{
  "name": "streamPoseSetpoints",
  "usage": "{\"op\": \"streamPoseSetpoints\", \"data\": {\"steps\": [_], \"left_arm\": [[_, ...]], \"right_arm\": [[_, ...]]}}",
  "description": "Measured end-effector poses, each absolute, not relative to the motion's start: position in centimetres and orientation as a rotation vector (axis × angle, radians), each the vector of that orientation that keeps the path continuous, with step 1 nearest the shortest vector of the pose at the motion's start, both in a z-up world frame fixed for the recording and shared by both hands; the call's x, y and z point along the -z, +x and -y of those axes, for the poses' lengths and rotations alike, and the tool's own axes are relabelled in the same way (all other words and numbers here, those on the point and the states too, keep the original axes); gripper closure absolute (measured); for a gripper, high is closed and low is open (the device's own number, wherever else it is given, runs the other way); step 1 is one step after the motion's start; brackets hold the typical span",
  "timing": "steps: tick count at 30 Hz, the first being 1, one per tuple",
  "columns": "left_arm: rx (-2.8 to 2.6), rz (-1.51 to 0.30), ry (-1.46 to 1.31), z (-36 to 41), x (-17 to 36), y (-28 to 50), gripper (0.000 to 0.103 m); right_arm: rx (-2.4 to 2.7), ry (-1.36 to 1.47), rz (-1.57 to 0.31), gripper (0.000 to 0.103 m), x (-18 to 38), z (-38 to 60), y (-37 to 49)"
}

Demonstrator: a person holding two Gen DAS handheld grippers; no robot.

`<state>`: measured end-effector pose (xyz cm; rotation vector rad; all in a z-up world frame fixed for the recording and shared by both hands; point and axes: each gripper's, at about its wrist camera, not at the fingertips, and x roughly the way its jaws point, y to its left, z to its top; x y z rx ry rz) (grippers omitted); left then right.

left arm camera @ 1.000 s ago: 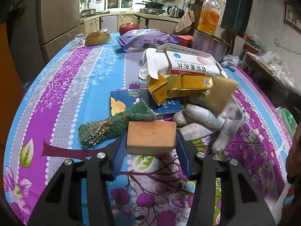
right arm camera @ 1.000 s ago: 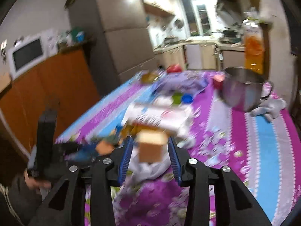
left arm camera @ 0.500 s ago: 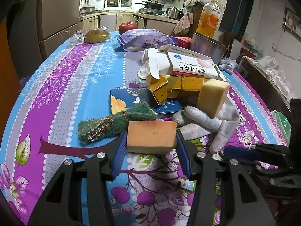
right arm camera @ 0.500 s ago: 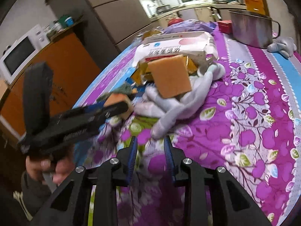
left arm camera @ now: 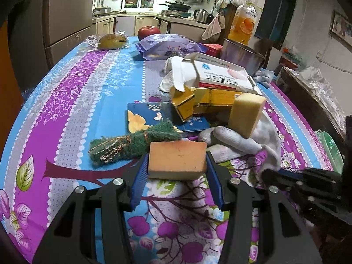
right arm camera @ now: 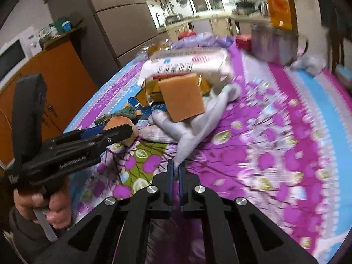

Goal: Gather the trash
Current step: 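Grasp the yellow sponge with the left tool while the right tool grasps a white glove, then carry the sponge and glove to the green bin and release both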

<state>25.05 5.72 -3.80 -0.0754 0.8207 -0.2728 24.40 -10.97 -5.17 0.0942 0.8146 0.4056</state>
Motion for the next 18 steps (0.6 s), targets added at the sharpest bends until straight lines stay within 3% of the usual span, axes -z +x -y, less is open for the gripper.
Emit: {"op": "streamPoseSetpoints", "data": {"steps": [10,18], "left_arm": [[0.329,-0.714,-0.045,-3.2,0.8,22.5,0.056],[0.376,-0.643,-0.023,-1.5,-2.2,20.9,0.057]], "right_arm": [[-0.252,-0.122,-0.525,0.099,-2.2,14.2,18.7],[-0.221,-0.125,-0.427,0.099,-6.4,17.4,17.5]]}}
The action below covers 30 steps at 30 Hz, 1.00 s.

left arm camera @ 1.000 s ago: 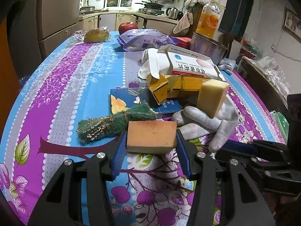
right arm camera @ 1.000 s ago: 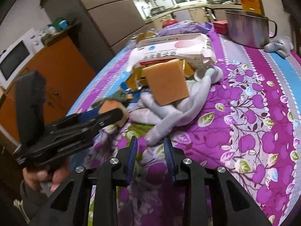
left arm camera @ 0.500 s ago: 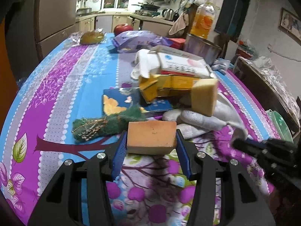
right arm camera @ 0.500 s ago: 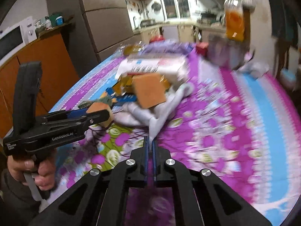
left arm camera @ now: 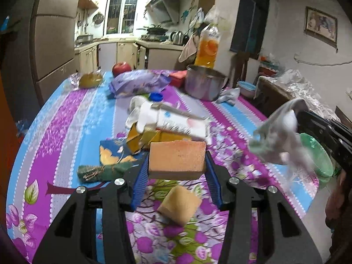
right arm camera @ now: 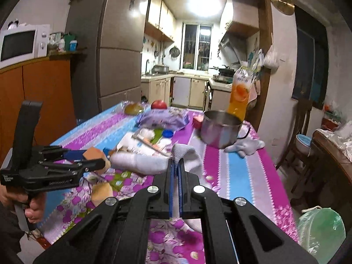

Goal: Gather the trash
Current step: 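Carry the sponge and glove to the green bin and release both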

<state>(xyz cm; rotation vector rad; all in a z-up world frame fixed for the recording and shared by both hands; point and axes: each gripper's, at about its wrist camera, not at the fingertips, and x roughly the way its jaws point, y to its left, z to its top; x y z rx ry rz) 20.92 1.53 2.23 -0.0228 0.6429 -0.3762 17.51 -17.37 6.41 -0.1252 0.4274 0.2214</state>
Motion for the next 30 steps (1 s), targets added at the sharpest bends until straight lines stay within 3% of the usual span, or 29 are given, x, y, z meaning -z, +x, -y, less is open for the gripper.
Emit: {"op": "streamPoseSetpoints", "data": {"steps": [14,30], "left_arm": [[0.493,-0.542,-0.011,5.5,-7.5,20.0,0.057],[0.664,-0.517,0.032,17.9,-9.8,19.4,0.057]], "right_arm": [[-0.146,-0.072,-0.379,0.099,-11.4,24.5,15.3],[0.028,-0.050,-0.363,0.099,-14.7,35.8,10.0]]}}
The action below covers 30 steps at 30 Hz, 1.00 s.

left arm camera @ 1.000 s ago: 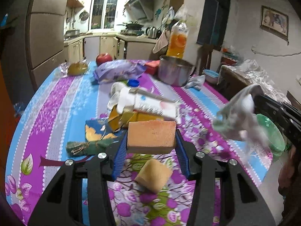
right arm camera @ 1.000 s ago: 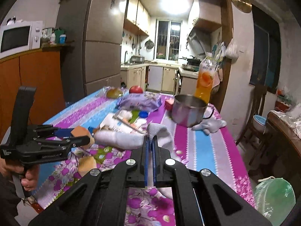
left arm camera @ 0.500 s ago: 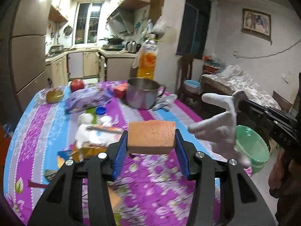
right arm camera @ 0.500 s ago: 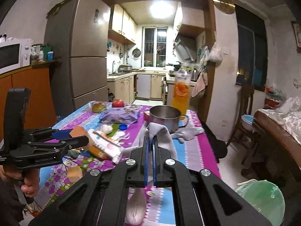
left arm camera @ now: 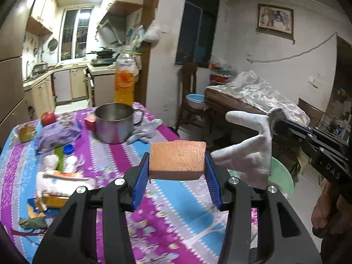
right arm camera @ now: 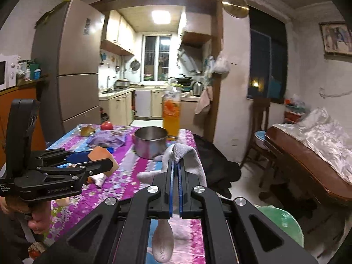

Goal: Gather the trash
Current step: 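Carry the sponge and glove to the green bin and release both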

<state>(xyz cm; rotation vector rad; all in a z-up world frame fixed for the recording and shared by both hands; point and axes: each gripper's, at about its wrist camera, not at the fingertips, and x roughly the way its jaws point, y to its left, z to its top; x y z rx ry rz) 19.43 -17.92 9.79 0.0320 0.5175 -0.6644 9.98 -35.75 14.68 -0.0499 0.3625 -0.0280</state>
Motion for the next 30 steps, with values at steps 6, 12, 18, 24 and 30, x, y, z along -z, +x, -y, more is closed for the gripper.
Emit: {"op": "streamPoseSetpoints", "data": {"steps": [6,12,18,24,30], "left_arm": [[0.728,-0.531,0.035,22.3,-10.0,19.5,0.057],[0.810,-0.536,0.071,27.9,-10.4,18.8,0.057],[0.899,-0.561,0.121,33.5,-9.9,17.8,0.057],[0.946,-0.610,0.167,38.4,-8.7,17.3,0.057],[0.951,-0.659,0.206,41.6,-7.5,17.0,0.057]], "right_arm": [[0.101,-0.024,-0.374,0.099,-15.2,40.8,7.7],[0.185,0.012,-0.403,0.099,-15.7,46.9,5.5],[0.258,0.041,-0.467,0.099,-15.6,52.7,3.8],[0.291,0.121,-0.562,0.099,-14.4,57.9,3.5],[0.301,0.203,-0.696,0.099,-11.5,61.3,5.3]]}}
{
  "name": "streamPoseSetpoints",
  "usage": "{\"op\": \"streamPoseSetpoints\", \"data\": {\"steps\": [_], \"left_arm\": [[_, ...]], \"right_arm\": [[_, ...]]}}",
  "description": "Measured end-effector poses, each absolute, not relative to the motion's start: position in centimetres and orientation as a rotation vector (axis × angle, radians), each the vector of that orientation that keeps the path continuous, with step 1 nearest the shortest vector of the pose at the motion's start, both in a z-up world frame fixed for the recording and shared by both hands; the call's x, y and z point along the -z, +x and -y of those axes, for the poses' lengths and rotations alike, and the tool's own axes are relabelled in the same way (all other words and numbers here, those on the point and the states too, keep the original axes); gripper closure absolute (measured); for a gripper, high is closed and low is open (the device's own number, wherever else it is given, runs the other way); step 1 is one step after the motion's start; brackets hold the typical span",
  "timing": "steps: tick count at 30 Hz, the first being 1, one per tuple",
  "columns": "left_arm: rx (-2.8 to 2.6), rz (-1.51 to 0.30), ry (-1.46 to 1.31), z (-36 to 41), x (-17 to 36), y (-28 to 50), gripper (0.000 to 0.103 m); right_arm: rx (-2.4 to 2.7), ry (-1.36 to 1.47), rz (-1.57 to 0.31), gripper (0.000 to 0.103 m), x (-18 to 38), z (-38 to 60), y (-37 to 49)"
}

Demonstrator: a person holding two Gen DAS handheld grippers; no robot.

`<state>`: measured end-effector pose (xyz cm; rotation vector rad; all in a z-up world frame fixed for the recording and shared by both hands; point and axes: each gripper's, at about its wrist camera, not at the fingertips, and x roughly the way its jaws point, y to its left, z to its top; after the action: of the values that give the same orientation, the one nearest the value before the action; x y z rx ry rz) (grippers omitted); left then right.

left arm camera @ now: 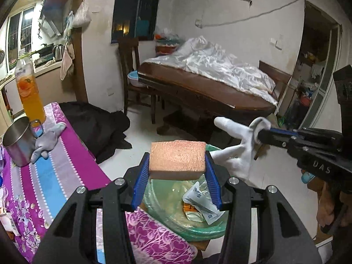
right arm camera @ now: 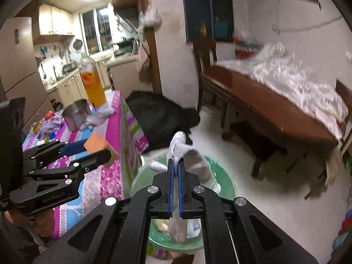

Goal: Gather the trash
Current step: 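Carry the sponge and glove to the green bin and release both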

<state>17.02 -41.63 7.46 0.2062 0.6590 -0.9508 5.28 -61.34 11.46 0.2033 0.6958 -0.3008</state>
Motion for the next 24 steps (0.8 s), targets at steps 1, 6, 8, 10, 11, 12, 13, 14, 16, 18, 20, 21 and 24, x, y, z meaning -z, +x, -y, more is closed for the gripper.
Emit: {"op": "streamPoseSetpoints", "data": {"steps": [1,6,8,10,11,12,13,14,16,18,20,21,24], "left_arm": [[0.948,-0.675,0.213,42.3,-7.1,17.1,0.057],[0.915,-0.763,0.240,44.6,-5.5,18.0,0.057],[0.907,-0.785,0.252,45.4,-4.9,18.2,0.057],[0.893,-0.815,0.275,46.2,-4.1,18.5,0.057],[0.889,-0.827,0.281,46.5,-3.8,18.6,0.057],[0.885,-0.838,0.287,46.8,-3.4,18.7,0.057],[0.875,-0.855,0.295,47.1,-2.9,18.9,0.057],[0.873,-0.863,0.296,47.3,-2.6,19.0,0.057],[0.860,-0.882,0.301,47.6,-1.9,19.3,0.057],[0.850,-0.895,0.307,47.8,-1.3,19.5,0.057],[0.845,-0.903,0.311,48.1,-1.0,19.6,0.057],[0.843,-0.906,0.313,48.2,-1.0,19.6,0.057],[0.842,-0.909,0.314,48.5,-1.0,19.6,0.057]], "right_arm": [[0.303,0.210,-0.712,0.099,-10.9,61.4,5.5],[0.303,0.285,-0.816,0.099,-8.5,63.6,7.3],[0.302,0.298,-0.861,0.099,-7.7,64.2,7.9],[0.293,0.316,-0.902,0.099,-6.9,64.7,8.5],[0.294,0.319,-0.915,0.099,-6.7,64.7,8.6],[0.295,0.327,-0.927,0.099,-6.3,64.9,8.8],[0.296,0.336,-0.938,0.099,-6.0,65.0,8.9],[0.295,0.349,-0.948,0.099,-5.7,65.3,9.0],[0.296,0.373,-0.957,0.099,-5.1,65.7,9.0],[0.297,0.390,-0.963,0.099,-4.6,66.0,9.1],[0.297,0.396,-0.970,0.099,-4.2,66.2,9.1],[0.298,0.398,-0.973,0.099,-4.0,66.3,9.1],[0.296,0.405,-0.975,0.099,-3.7,66.4,9.2]]}}
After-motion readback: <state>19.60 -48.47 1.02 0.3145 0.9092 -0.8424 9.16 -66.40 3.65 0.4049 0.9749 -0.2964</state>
